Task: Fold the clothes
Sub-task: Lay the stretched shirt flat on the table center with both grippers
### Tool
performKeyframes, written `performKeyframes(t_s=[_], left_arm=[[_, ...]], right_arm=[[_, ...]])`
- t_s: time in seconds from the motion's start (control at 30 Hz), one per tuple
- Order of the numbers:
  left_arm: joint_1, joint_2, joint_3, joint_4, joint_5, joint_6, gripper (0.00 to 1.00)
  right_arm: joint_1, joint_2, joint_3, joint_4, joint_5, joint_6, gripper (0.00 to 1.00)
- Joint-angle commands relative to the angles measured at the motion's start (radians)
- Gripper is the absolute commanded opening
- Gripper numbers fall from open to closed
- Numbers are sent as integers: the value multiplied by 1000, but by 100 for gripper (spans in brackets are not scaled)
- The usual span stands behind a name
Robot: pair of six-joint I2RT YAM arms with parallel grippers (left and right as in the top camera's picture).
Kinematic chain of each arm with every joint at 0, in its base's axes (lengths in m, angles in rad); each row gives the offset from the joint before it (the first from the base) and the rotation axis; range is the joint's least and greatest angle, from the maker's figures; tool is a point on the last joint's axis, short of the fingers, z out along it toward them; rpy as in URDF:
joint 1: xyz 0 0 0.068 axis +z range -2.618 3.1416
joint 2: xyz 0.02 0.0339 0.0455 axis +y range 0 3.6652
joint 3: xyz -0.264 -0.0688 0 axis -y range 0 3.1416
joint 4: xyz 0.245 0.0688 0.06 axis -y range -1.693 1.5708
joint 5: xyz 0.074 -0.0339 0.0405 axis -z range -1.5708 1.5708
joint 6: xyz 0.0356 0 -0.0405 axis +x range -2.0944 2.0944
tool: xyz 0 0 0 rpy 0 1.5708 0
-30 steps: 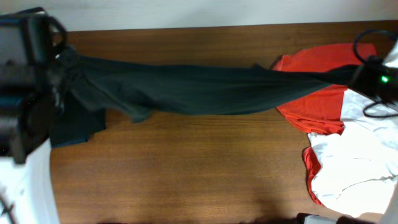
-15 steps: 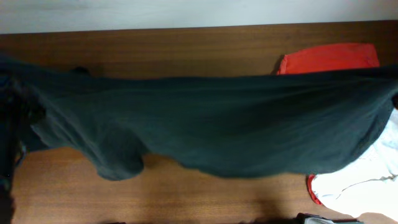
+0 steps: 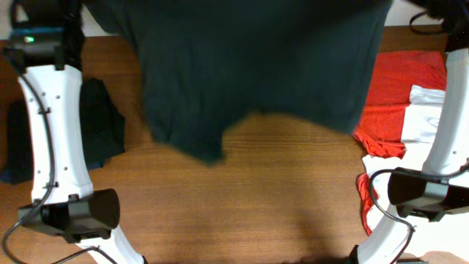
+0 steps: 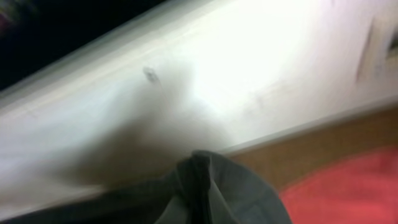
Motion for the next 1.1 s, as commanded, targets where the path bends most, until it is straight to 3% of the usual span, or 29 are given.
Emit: performKeyframes(t_s=[0.0, 0.03, 0.13, 0.27, 0.33, 0.5, 0.57, 0.77, 0.93, 1.07], left_arm=[[80, -37, 300, 37, -34, 28, 0], [93, -37, 390, -29, -34, 48, 0], [108, -37, 446, -309, -6, 56, 0], [102, 16, 356, -750, 151, 56, 0], [102, 64, 277, -849, 153, 57, 0], [102, 132, -40, -897, 160, 83, 0], [100, 132, -191, -907, 227, 99, 0], [78, 130, -311, -1064, 241, 123, 0], [78, 56, -434, -1062, 221, 123, 0], [78, -146, -687, -1012, 219, 108, 0]], right_arm=[[-10, -107, 142, -6, 172, 11, 4], [-10, -114, 166, -77, 227, -2, 4], [-10, -98, 146, -311, 314, -38, 4], [8, -58, -9, -521, 314, -46, 4], [26, -55, -138, -561, 315, -68, 4], [41, -55, -586, -554, 315, -75, 4], [39, -55, -732, -544, 315, -74, 4], [36, -55, -847, -624, 323, -75, 4], [36, -63, -861, -711, 322, -90, 4], [27, -164, -972, -685, 322, -85, 4]])
